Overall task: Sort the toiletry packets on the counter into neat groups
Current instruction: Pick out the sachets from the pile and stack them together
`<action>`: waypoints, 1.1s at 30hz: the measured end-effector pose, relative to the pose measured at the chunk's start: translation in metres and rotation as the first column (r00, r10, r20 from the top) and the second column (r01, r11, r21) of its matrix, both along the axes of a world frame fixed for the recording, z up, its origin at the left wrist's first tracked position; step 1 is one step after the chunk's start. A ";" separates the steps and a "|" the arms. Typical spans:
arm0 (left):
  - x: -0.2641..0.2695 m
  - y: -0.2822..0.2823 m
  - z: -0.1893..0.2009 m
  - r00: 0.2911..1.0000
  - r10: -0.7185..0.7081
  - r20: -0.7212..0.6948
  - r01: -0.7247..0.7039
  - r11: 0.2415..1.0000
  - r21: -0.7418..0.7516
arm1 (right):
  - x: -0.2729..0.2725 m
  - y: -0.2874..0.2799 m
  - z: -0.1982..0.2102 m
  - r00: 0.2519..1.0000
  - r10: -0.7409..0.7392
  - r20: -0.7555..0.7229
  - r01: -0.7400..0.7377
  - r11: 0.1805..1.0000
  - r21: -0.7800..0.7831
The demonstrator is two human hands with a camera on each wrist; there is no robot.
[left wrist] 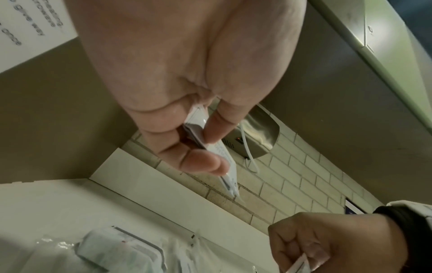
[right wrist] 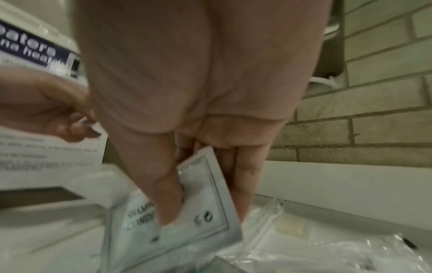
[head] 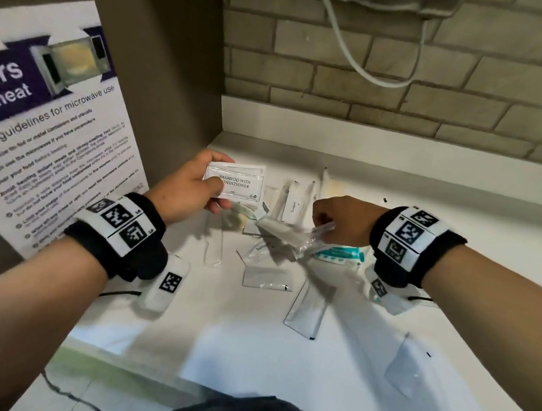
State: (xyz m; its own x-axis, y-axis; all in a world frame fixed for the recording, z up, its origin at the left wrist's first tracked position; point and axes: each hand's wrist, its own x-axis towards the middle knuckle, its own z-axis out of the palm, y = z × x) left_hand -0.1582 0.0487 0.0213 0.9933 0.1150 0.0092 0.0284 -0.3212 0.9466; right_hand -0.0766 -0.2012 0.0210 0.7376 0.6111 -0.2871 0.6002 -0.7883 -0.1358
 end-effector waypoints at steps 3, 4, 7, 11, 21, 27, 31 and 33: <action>-0.001 -0.008 -0.005 1.000 -0.015 -0.013 0.015 1.000 -0.011 | -0.016 -0.009 0.003 0.995 -0.004 -0.100 -0.001 0.999 -0.043; -0.003 -0.010 -0.007 1.000 -0.017 -0.020 0.016 1.000 -0.019 | -0.022 -0.011 0.001 0.995 0.013 -0.100 -0.019 0.998 -0.059; -0.007 -0.021 -0.013 0.998 -0.039 -0.051 0.038 0.999 -0.035 | -0.040 -0.017 -0.009 0.997 0.048 -0.065 -0.049 0.999 -0.015; -0.012 -0.040 -0.016 0.994 -0.065 -0.085 0.063 0.998 -0.026 | -0.057 -0.026 -0.022 0.997 0.067 -0.043 -0.066 0.997 0.038; -0.015 -0.069 -0.009 0.995 -0.027 -0.098 0.026 1.000 -0.006 | -0.082 -0.048 -0.040 0.943 0.327 0.063 -0.330 0.943 0.033; -0.018 -0.073 -0.014 0.993 0.006 -0.116 -0.004 1.000 0.017 | -0.076 -0.038 -0.048 0.944 0.327 0.046 -0.330 0.940 0.089; -0.022 -0.065 -0.017 0.991 0.039 -0.125 -0.036 0.999 0.024 | -0.062 -0.038 -0.048 0.979 0.180 -0.090 -0.163 0.971 0.176; -0.024 -0.060 -0.021 0.989 0.055 -0.139 -0.053 0.998 0.018 | -0.050 -0.040 -0.038 0.968 0.101 -0.228 -0.053 0.976 0.209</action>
